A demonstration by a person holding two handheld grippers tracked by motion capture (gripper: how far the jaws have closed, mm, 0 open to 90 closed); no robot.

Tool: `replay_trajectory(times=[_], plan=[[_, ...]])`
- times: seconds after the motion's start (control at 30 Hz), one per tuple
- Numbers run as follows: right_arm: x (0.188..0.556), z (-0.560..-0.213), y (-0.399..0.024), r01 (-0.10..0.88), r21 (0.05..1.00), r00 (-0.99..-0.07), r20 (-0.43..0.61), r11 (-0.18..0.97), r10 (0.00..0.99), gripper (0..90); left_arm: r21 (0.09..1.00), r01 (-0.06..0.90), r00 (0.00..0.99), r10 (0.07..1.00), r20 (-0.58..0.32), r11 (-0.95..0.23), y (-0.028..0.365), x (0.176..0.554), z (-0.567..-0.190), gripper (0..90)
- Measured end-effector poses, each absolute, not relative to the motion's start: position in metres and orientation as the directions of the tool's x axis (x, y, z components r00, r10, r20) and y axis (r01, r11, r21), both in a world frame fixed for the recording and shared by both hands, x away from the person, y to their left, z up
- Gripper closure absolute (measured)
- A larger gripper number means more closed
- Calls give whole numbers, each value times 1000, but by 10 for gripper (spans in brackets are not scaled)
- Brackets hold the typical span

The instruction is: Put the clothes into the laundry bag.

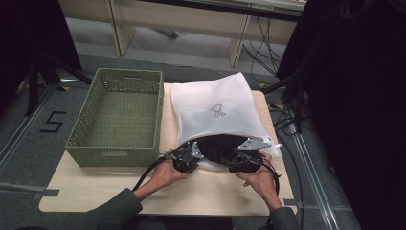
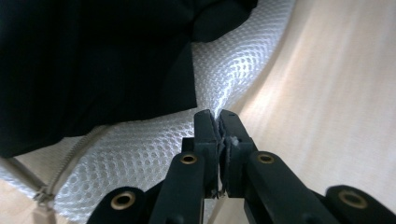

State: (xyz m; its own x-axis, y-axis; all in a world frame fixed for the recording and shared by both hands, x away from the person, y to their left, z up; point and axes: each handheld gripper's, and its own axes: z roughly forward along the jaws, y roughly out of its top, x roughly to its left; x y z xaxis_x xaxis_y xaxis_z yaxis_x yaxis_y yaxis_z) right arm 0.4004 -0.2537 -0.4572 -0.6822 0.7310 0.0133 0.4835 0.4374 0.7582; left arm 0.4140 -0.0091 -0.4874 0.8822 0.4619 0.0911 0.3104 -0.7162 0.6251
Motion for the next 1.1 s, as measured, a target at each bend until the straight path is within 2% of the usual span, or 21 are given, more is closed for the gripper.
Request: replay_trajectory(times=[0.13, 0.17, 0.37, 0.4, 0.43, 0.47, 0.5, 0.53, 0.57, 0.6, 0.63, 0.67, 0.73, 0.83, 0.97, 1.07, 1.1], plan=[[397, -460, -241, 460, 752, -725, 11, 472, 689, 328, 625, 320, 892, 449, 55, -712, 0, 408, -477, 875], [396, -460, -238, 448, 747, -737, -2, 491, 676, 325, 612, 295, 902, 426, 75, -734, 3, 408, -474, 875], [394, -472, -216, 439, 705, -747, -57, 557, 662, 319, 614, 283, 911, 406, 67, -737, 14, 398, -469, 876], [395, -474, -212, 449, 682, -747, -67, 577, 661, 320, 637, 293, 905, 422, 56, -713, 14, 396, -470, 876], [397, -478, -207, 447, 677, -746, -80, 585, 662, 329, 628, 268, 917, 394, 67, -731, 17, 397, -469, 876], [400, -482, -203, 440, 679, -741, -96, 588, 665, 378, 644, 285, 911, 409, 49, -710, 16, 396, -471, 876], [403, -484, -200, 427, 664, -738, -137, 614, 661, 449, 626, 265, 920, 387, 63, -733, 18, 397, -470, 877], [407, -484, -197, 433, 652, -726, -156, 622, 669, 518, 648, 289, 911, 411, 41, -705, 18, 395, -473, 877], [411, -484, -195, 438, 642, -721, -167, 629, 672, 644, 626, 269, 920, 387, 57, -732, 20, 396, -472, 878], [416, -486, -193, 432, 638, -723, -179, 638, 668, 742, 646, 294, 910, 414, 37, -705, 19, 394, -474, 878], [421, -488, -190, 425, 629, -723, -197, 651, 662, 805, 625, 265, 921, 385, 62, -734, 22, 395, -473, 878], [426, -490, -188, 420, 620, -724, -211, 662, 657, 836, 636, 287, 914, 404, 43, -717, 22, 394, -474, 879], [432, -491, -184, 427, 625, -714, -209, 653, 668, 850, 634, 288, 914, 404, 43, -718, 26, 394, -474, 880], [441, -488, -180, 371, 645, -696, -283, 668, 660, 852, 624, 282, 920, 389, 40, -729, 33, 393, -474, 881], [456, -491, -177, 390, 660, -641, -306, 642, 704, 852, 622, 282, 922, 386, 37, -731, 39, 388, -472, 885], [470, -492, -175, 361, 670, -616, -351, 649, 705, 852, 628, 302, 918, 397, 13, -717, 41, 382, -474, 886], [473, -492, -174, 363, 677, -598, -357, 640, 718, 852, 617, 278, 927, 375, 29, -736, 43, 382, -474, 886]])
